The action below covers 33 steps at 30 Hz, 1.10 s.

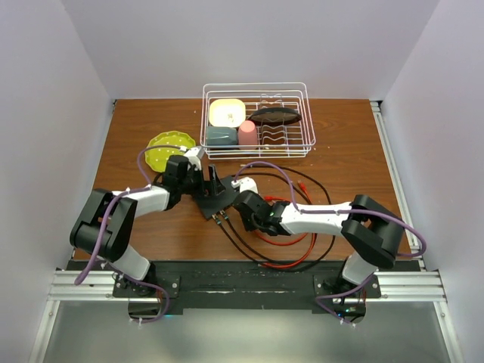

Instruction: Insert the plug into the switch port

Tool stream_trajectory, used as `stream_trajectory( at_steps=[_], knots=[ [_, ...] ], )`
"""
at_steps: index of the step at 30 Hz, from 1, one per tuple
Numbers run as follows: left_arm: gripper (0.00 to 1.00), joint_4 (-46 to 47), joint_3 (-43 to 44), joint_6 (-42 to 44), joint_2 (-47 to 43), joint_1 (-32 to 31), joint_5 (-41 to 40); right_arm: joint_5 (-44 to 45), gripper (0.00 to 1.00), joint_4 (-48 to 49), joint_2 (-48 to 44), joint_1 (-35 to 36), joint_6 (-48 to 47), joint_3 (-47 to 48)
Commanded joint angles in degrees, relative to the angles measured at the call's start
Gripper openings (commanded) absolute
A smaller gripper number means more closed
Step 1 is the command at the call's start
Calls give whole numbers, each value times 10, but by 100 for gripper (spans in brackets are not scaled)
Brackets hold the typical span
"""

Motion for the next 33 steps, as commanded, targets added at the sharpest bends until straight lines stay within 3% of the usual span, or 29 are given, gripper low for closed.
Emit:
stream_trajectory(
  at_steps=[1, 24, 33],
  knots=[
    [96, 34, 5, -1, 11, 2, 29, 22, 0, -25, 4, 11, 11, 30],
    [91, -19, 29, 25, 6, 2, 31, 35, 0, -32, 93, 46, 29, 73],
    [91, -20, 27, 20, 1, 2, 29, 36, 0, -87, 110, 45, 25, 110]
  ],
)
